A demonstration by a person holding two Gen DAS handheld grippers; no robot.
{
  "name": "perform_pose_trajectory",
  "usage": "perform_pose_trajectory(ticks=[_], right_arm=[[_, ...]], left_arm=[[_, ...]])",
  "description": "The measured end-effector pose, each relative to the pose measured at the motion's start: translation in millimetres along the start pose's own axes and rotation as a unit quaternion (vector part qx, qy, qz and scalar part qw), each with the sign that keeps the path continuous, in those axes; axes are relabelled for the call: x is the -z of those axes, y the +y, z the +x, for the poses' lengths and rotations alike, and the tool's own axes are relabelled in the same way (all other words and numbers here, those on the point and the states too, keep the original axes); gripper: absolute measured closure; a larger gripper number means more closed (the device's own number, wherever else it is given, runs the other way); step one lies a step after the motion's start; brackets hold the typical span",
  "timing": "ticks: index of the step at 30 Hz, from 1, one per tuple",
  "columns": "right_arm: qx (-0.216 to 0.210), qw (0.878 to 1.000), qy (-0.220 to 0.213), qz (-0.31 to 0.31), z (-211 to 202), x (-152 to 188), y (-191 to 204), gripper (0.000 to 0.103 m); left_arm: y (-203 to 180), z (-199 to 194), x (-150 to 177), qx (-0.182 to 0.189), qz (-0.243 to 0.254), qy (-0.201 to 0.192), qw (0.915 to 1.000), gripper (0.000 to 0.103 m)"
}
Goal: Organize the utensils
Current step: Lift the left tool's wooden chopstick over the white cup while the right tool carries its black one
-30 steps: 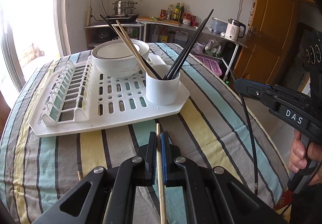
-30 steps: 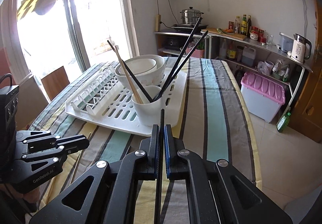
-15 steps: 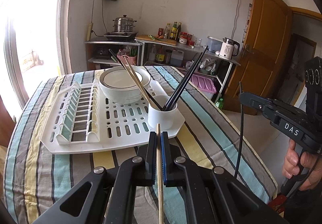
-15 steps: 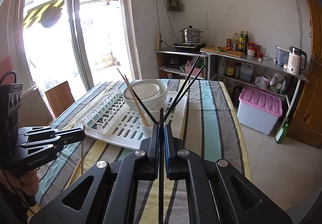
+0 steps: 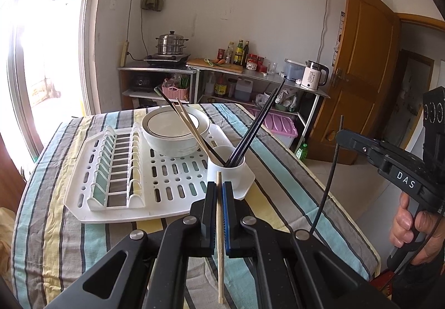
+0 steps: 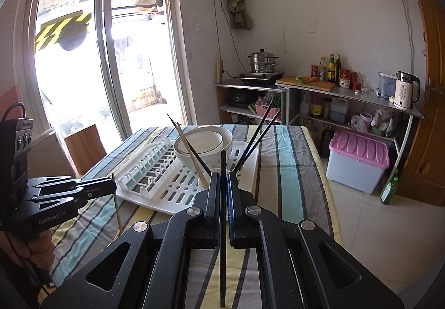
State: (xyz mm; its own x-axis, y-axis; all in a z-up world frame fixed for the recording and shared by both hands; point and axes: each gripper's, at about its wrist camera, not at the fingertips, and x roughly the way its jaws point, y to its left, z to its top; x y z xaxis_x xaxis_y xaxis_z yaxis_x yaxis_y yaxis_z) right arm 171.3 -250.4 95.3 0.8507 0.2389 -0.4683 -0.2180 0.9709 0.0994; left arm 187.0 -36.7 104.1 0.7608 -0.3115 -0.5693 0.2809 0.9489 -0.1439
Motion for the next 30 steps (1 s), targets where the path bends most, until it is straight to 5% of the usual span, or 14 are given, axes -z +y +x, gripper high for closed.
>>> perform_pose_trajectory(ticks=[30], right_arm=[[-0.012, 0.998, -0.067, -0.003, 13, -89, 6, 0.099]], left_arm=[[-5, 44, -137, 0.021, 0.011, -0.059, 0.998, 0.1]])
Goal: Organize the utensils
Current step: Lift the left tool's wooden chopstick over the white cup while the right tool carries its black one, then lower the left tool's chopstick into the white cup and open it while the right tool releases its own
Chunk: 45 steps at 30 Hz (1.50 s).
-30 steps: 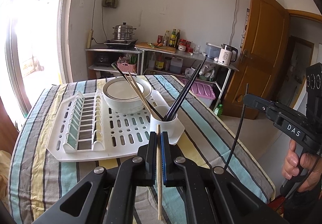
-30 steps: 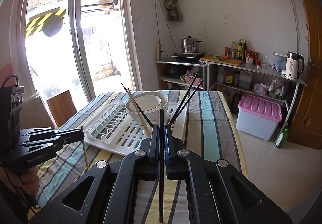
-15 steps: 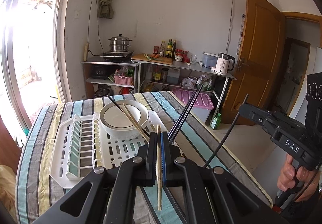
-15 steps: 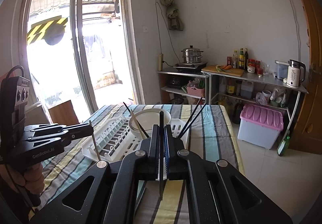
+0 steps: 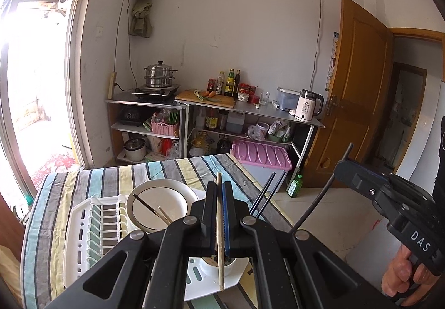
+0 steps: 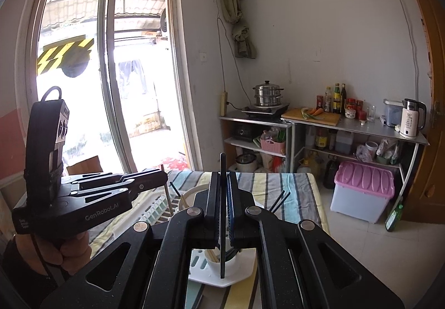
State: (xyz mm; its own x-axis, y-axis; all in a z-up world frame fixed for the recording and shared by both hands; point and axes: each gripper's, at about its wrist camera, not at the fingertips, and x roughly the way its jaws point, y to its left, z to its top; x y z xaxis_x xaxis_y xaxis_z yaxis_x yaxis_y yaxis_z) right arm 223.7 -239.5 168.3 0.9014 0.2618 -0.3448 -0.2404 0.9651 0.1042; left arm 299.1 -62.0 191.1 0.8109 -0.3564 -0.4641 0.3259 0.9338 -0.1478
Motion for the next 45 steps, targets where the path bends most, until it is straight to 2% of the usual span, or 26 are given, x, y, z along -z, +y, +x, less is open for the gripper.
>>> perform_pose_trajectory(ticks=[8, 14, 22, 32, 39, 45], right_arm=[[-0.004, 1.0, -0.003, 0.012, 19, -9, -7, 0.099], [-0.007, 1.0, 0.003, 0.018, 33, -9, -12, 0.099], [-0.006, 0.999, 0.023, 0.026, 54, 0, -19, 0.099], [-0.001, 0.998, 0.052, 0.036, 71, 18, -32, 0.099], [0.01, 0.996, 0.074, 0.047, 81, 31, -42, 0.099], [0.014, 0.996, 0.075, 0.05, 82, 31, -48, 0.098]], left_arm=[[5, 29, -18, 0.001, -0.007, -0.005, 1.0, 0.1], [13, 52, -20, 0.004, -0.013, -0.004, 0.9999, 0.1], [21, 79, -10, 0.002, -0.015, 0.003, 0.9999, 0.1], [36, 114, 17, -0.013, -0.023, 0.044, 0.9987, 0.1], [37, 123, 26, -0.026, -0.017, 0.057, 0.9979, 0.1], [35, 125, 23, -0.035, -0.01, 0.06, 0.9976, 0.099]])
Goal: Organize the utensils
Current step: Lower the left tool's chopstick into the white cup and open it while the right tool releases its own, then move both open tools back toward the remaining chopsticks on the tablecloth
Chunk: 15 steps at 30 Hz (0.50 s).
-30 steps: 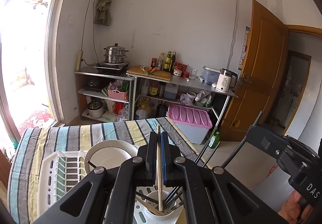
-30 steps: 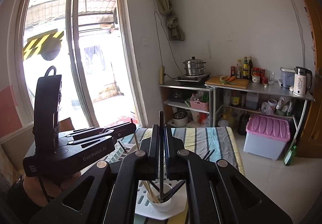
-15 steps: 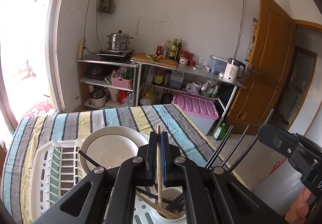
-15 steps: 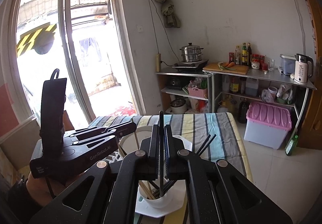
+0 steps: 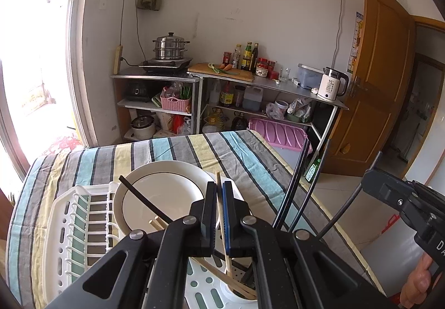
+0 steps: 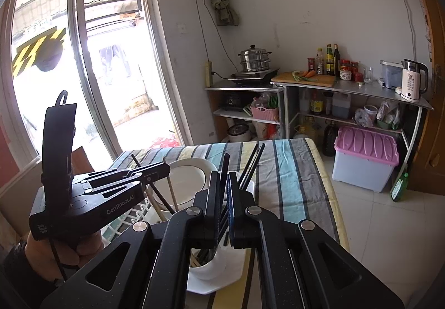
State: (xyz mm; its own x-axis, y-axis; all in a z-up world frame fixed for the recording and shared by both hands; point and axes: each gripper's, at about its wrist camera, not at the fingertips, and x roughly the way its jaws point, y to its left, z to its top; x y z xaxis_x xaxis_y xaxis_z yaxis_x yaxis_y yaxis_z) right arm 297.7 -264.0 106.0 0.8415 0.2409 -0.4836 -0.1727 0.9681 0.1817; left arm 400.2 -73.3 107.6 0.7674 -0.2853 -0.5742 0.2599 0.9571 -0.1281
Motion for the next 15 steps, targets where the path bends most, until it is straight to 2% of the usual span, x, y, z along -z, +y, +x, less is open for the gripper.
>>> perform_pose_trajectory(ticks=[5, 8, 15], right_arm=[[0.004, 1.0, 0.006, -0.002, -1, 1, -2, 0.098], [0.006, 1.0, 0.003, -0.005, -5, 3, -2, 0.092], [0.006, 1.0, -0.002, -0.008, -23, 15, 1, 0.09]], left_arm=[[1, -5, 0, 0.004, -0.007, -0.003, 1.0, 0.099], [1, -12, 3, 0.006, -0.008, -0.008, 0.9999, 0.099], [4, -45, 19, 0.006, -0.008, -0.022, 0.9997, 0.099]])
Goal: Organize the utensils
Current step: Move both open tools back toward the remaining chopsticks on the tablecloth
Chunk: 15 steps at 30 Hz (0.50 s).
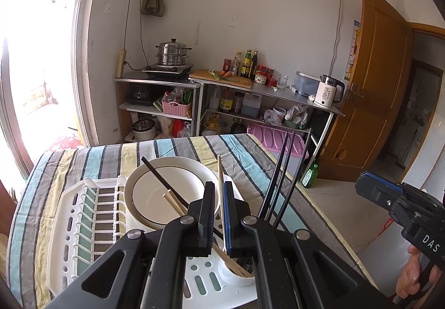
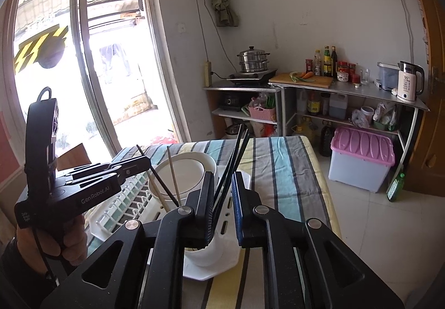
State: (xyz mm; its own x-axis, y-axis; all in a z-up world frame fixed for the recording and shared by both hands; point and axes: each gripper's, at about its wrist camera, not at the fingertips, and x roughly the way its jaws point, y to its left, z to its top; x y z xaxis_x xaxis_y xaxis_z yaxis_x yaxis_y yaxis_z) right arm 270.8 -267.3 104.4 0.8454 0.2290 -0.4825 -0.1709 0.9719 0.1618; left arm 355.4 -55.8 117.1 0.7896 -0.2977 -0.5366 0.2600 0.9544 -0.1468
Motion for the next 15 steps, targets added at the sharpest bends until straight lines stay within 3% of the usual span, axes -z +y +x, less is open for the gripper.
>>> perform_pose_trajectory(ticks=[15], right_arm=[[-0.002, 1.0, -0.001, -0.026, -60, 65, 35, 0.089]], left_arm=[[-14, -102, 96, -0.006, 0.011, -0.01, 0.9999, 0.098]])
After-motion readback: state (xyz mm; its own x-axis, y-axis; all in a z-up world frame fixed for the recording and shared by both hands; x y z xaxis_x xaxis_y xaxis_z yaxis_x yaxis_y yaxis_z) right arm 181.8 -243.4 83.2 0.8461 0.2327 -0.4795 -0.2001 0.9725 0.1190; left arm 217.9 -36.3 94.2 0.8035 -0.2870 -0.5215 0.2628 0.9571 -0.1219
